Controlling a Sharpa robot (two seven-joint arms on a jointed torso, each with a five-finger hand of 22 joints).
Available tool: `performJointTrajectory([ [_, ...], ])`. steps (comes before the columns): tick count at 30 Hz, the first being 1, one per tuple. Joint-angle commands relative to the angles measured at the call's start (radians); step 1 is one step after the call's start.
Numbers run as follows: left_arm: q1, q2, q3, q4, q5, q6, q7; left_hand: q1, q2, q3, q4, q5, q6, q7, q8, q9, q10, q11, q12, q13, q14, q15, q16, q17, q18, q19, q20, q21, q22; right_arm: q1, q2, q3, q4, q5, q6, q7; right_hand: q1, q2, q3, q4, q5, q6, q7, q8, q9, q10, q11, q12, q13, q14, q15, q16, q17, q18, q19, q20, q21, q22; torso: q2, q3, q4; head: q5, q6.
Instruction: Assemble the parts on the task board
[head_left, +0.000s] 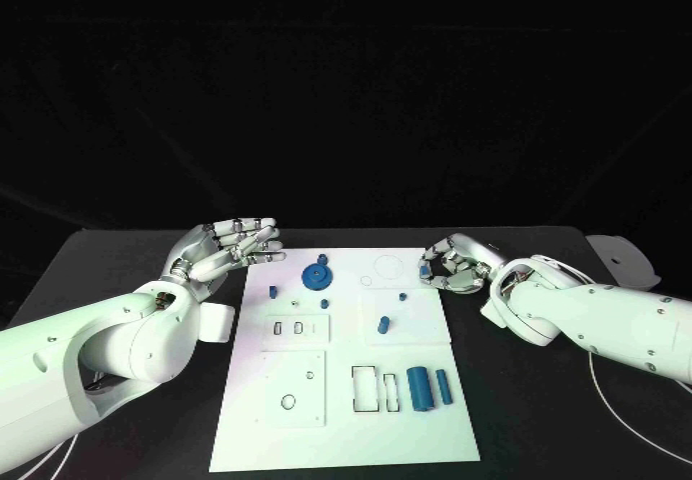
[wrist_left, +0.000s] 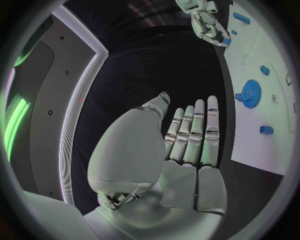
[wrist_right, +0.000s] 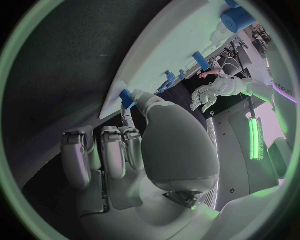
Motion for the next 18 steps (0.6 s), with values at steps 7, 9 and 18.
performJointTrajectory([
  [7, 0.001, 0.001, 0.001, -0.001, -0.001, 0.019, 0.006, -0.012, 0.001, 0.005, 0.001, 0.001, 0.004, 0.033, -0.006, -0.001, 0.006, 0.002, -0.006, -0.001, 0.004, 0.0, -0.004, 0.001, 0.005, 0.006, 0.002, -0.004, -0.002, -0.001, -0.011, 0.003, 0.039, -0.019, -0.047, -0.018, 0.001, 0.044, 0.027, -0.011, 0.0, 0.018, -0.011, 0.026, 0.014, 0.097, -0.018, -0.001, 0.256, 0.105, -0.018, 0.003, 0.263, -0.014, 0.106, -0.016, 0.005, 0.263, -0.003, -0.0009, -0.0012, 0.002, -0.003],
  [9, 0.001, 0.001, 0.001, -0.001, -0.001, 0.019, 0.006, -0.012, 0.001, 0.005, 0.001, 0.001, 0.004, 0.033, -0.006, -0.001, 0.006, 0.002, -0.006, -0.001, 0.004, 0.0, -0.004, 0.001, 0.005, 0.006, 0.002, -0.004, -0.002, 0.001, -0.018, 0.006, 0.062, -0.024, -0.05, -0.025, 0.001, 0.048, 0.029, -0.013, -0.003, 0.017, -0.012, 0.027, 0.016, 0.096, -0.019, -0.003, 0.255, 0.105, -0.019, 0.003, 0.263, -0.014, 0.106, -0.017, 0.005, 0.263, -0.003, -0.0018, -0.0014, 0.003, -0.004],
  [18, 0.001, 0.006, 0.001, -0.009, -0.001, 0.019, 0.006, -0.013, 0.001, 0.006, 0.001, 0.001, 0.004, 0.033, -0.007, -0.001, 0.006, 0.002, -0.009, -0.001, 0.004, 0.0, -0.005, 0.002, 0.005, 0.006, 0.002, -0.004, -0.003, 0.045, -0.028, 0.01, 0.209, -0.1, -0.072, -0.108, -0.016, 0.051, 0.026, -0.012, -0.025, 0.022, -0.017, 0.038, 0.024, 0.095, -0.023, -0.005, 0.254, 0.105, -0.022, 0.003, 0.263, -0.014, 0.106, -0.021, 0.005, 0.263, -0.004, -0.0037, 0.0005, 0.011, -0.004],
])
